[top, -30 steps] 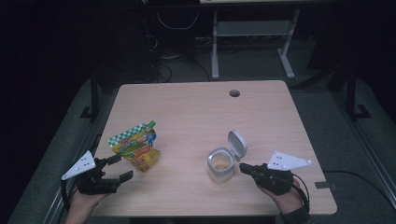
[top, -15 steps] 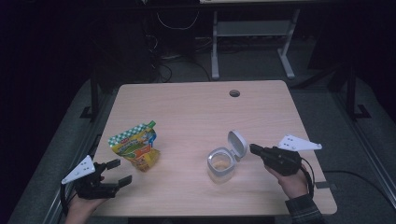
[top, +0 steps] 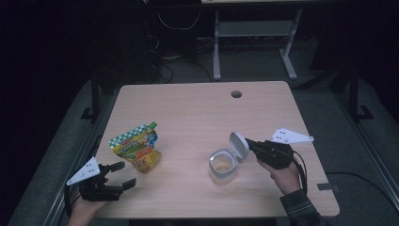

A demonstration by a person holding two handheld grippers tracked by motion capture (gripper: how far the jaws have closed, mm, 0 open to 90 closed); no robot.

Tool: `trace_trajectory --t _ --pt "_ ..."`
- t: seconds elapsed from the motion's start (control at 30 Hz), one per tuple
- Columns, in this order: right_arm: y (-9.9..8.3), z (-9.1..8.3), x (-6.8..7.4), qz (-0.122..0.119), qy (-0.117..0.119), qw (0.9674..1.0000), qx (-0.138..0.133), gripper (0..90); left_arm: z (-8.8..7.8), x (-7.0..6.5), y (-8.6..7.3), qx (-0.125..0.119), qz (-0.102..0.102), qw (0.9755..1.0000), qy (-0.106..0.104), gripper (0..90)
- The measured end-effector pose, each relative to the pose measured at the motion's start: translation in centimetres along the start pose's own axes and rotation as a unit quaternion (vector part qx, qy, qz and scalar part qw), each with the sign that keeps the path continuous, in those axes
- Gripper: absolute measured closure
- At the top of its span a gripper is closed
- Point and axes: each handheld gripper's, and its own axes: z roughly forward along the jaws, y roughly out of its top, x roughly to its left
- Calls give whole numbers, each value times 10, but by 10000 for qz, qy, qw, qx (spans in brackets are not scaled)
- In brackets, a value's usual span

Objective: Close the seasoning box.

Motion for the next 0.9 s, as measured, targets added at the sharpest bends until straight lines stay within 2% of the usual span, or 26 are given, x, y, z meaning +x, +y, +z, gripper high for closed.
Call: trace_trajectory --t 0.47,0.7,0.9 --pt "1 10 17 -140 283 9994 107 894 1 -1 0 31 60 10000 -34 157" --pt "-1 7 13 -122 176 9997 108 877 0 -1 0 54 60 10000 -38 157" --pt "-8 -4 -1 88 -91 9999 101 815 1 -1 -1 87 76 9999 -41 157"
